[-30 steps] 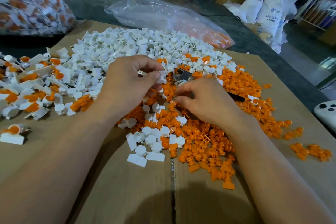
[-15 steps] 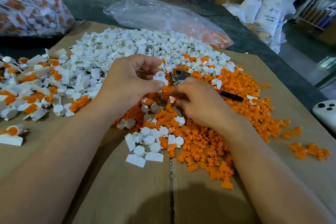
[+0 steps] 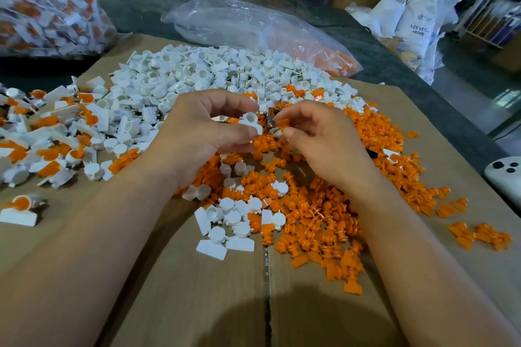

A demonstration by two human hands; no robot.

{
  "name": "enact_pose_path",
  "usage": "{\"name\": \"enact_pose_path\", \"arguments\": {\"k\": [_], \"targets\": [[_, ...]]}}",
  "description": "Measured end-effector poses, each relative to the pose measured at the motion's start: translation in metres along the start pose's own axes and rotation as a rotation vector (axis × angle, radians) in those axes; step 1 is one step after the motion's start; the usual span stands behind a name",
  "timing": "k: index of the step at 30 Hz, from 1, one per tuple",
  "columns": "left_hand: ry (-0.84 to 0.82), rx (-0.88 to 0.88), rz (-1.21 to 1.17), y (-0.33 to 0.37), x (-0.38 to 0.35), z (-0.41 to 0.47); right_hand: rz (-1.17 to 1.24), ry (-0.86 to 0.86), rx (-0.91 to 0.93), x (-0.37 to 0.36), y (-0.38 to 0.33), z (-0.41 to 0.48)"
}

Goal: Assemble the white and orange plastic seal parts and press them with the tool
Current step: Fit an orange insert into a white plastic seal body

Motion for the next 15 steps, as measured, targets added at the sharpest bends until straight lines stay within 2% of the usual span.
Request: {"name": "enact_pose_path", "arguments": {"k": [3,7,12,15], "targets": [[0.001,0.009,-0.009,0.001,0.0,-0.001,0.174,0.033,-0.014,0.0,-0.004,-0.001],[0.021,0.024,-0.055,0.001,-0.001,-0.001,0.209,0.092,0.059,0.003,-0.011,-0.004],[-0.024,0.031,-0.051,0.0,-0.004,-0.001,0.413,0.149,0.036,0.005,-0.014,-0.007],[-0.048,0.026,-0.024,0.0,-0.007,-0.002,0.442,0.147,0.037,0.003,-0.017,-0.008]]}}
Point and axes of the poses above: each hand's wrist, its own z-axis towards the middle knuckle, its own x-axis out of the back of the hand, y = z × x, the point moved 3 cm from there along z, towards the middle knuckle, and after that the axes turned 6 degrees about -z, right-handed, at the moved point
